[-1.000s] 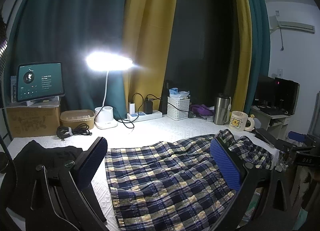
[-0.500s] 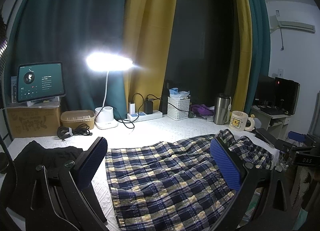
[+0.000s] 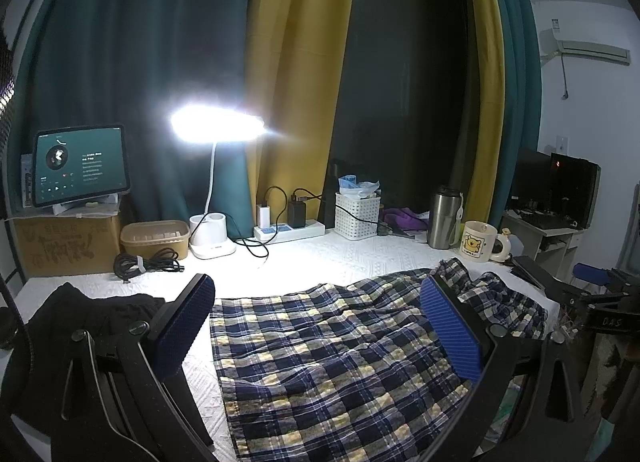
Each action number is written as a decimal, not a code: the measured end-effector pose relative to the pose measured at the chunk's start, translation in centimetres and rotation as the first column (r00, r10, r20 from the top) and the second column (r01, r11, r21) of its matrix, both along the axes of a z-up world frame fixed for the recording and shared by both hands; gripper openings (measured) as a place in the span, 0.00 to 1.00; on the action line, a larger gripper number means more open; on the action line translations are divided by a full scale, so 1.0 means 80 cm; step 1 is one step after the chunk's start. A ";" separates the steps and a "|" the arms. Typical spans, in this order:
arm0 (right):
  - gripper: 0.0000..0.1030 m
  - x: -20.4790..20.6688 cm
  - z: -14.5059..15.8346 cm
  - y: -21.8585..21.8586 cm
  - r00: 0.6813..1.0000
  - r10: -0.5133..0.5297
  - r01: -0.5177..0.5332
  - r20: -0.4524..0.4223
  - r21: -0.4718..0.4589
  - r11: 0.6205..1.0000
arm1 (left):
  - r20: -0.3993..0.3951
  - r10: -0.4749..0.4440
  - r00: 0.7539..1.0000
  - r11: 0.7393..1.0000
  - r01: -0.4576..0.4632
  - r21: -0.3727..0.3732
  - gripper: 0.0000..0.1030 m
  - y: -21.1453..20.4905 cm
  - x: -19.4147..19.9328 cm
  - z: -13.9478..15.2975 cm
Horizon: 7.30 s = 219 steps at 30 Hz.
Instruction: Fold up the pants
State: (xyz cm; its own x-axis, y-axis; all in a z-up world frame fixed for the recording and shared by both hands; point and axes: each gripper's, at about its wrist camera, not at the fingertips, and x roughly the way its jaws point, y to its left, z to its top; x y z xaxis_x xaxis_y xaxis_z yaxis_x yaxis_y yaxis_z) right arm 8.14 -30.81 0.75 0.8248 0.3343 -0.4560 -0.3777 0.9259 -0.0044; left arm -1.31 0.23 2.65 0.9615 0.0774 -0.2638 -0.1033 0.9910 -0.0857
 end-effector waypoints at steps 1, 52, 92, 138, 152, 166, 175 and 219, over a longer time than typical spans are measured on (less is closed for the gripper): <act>0.98 0.001 0.000 0.002 1.000 -0.001 0.001 -0.001 -0.001 1.000 | -0.003 0.000 1.000 1.000 0.000 -0.001 0.99 0.000 0.002 0.000; 0.86 0.391 -0.117 0.043 0.922 0.009 -0.051 -0.386 -0.098 0.994 | -0.613 0.041 0.789 0.989 -0.120 -0.087 0.88 0.144 0.284 -0.166; 0.23 0.445 -0.127 0.077 0.945 -0.105 0.069 -0.310 -0.126 0.990 | -0.572 -0.010 0.820 1.000 0.003 -0.013 0.06 0.193 0.399 -0.155; 0.67 0.441 -0.148 0.019 0.914 -0.173 0.128 -0.367 -0.144 0.981 | -0.548 -0.143 0.824 0.987 0.078 -0.140 0.43 0.158 0.348 -0.097; 0.67 0.407 -0.117 0.011 0.935 -0.161 0.127 -0.316 -0.124 0.984 | -0.581 0.008 0.814 0.995 -0.063 -0.073 0.43 0.201 0.321 -0.120; 0.69 0.265 -0.078 -0.042 0.953 -0.176 0.140 -0.245 -0.159 0.977 | -0.519 -0.035 0.854 0.994 -0.024 -0.106 0.43 0.161 0.211 -0.112; 0.83 0.191 -0.091 -0.086 0.956 -0.207 0.162 -0.206 -0.217 0.963 | -0.493 -0.087 0.866 0.992 0.029 -0.124 0.44 0.118 0.164 -0.121; 1.00 0.162 -0.128 0.063 0.969 0.122 -0.184 -0.215 -0.300 0.936 | -0.457 -0.198 0.867 0.979 0.199 -0.046 0.86 0.046 0.093 -0.159</act>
State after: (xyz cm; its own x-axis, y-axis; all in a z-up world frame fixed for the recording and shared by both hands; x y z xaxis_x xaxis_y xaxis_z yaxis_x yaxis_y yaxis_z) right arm 21.08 -25.79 -9.50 0.6626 0.2626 -0.7014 -0.5371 0.8193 -0.2006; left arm 6.12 3.92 -10.06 0.7289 -0.1008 -0.6771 0.0686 0.9949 -0.0743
